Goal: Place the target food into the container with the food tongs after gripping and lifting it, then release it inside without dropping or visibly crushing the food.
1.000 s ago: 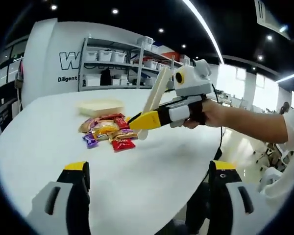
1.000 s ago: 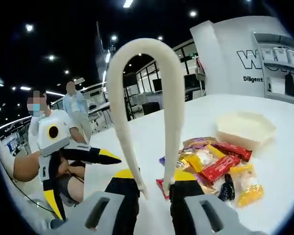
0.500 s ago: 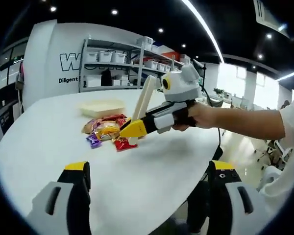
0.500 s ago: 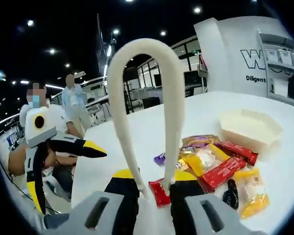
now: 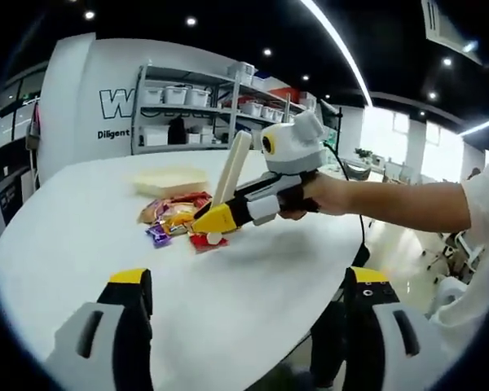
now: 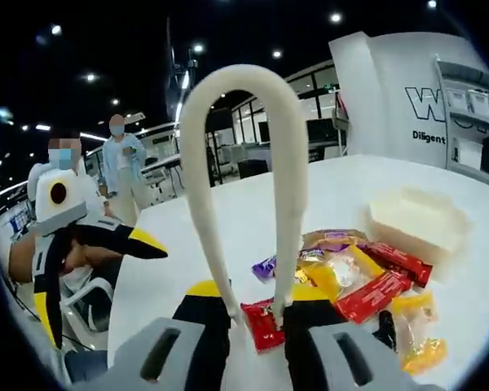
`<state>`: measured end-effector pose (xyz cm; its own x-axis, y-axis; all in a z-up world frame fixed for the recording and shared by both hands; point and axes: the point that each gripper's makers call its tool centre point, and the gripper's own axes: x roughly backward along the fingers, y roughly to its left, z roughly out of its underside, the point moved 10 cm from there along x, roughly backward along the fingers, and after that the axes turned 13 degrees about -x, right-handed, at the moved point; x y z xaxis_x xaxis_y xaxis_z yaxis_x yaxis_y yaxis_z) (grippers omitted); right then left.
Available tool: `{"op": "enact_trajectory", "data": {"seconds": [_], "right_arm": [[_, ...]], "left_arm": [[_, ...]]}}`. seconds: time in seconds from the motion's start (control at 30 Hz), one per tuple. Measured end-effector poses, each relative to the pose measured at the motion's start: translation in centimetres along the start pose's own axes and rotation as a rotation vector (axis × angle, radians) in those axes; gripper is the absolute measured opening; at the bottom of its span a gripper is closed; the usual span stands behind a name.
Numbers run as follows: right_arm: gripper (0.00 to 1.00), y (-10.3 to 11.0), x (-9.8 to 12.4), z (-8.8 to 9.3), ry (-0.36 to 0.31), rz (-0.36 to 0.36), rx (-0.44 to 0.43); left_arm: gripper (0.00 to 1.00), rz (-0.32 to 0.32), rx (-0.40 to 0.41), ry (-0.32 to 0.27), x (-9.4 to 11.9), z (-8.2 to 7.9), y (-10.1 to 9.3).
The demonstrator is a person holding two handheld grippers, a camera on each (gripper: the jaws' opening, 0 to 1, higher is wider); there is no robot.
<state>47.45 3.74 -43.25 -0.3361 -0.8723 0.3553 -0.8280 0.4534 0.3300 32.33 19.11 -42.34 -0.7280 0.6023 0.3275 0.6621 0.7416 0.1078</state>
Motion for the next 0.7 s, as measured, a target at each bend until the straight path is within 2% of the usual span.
{"op": "enact_trajectory", "data": {"seconds": [0.4, 0.53, 0.63, 0.7], "right_arm": [[0.20, -0.02, -0.54, 0.36, 0.031, 0.009, 0.058], [0.18, -0.06, -0.68, 0.51, 0.037, 0.008, 0.040], [0.14, -0.05, -0.73, 0.56, 0.052, 0.014, -0.045], [0.13, -0.21, -0.68, 0.51, 0.048, 0.022, -0.041]], "left_arm": [[0.95, 0.007, 0.009, -0.003, -0.02, 0.12, 0.08], [0.94, 0.004, 0.010, -0.003, 0.05, 0.16, 0.18], [0.95, 0.003, 0.013, -0.003, 0.03, 0.18, 0.22], [0.94, 0.003, 0.011, -0.001, 0.01, 0.17, 0.16]]}}
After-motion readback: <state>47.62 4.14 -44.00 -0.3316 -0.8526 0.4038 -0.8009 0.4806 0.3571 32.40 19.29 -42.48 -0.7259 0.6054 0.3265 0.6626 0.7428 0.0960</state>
